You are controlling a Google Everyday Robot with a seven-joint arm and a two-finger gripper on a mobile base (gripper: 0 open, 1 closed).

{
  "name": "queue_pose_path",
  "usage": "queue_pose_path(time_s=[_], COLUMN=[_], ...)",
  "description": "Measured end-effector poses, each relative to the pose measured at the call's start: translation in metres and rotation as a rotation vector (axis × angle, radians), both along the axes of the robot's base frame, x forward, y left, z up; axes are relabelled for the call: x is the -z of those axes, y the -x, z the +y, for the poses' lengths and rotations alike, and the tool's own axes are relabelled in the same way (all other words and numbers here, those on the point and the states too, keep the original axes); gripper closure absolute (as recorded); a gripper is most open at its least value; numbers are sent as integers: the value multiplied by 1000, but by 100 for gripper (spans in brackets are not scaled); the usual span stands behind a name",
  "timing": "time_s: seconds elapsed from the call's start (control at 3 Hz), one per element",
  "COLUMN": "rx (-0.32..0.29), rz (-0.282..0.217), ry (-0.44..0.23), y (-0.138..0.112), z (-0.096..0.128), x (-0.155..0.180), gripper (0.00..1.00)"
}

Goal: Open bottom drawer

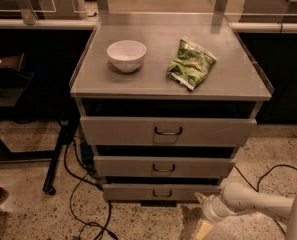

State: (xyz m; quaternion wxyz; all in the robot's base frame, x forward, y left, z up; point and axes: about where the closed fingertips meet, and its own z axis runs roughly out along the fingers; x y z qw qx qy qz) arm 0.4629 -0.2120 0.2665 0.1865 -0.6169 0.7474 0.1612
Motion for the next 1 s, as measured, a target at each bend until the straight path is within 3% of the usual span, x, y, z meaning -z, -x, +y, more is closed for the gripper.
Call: queue_pose_path(time_s=[0.67,1.0], rx=[39,42], rz=[-76,-86], ry=[6,16], y=[-40,-53], z=[-3,-5], x=[20,31], gripper=[0,0])
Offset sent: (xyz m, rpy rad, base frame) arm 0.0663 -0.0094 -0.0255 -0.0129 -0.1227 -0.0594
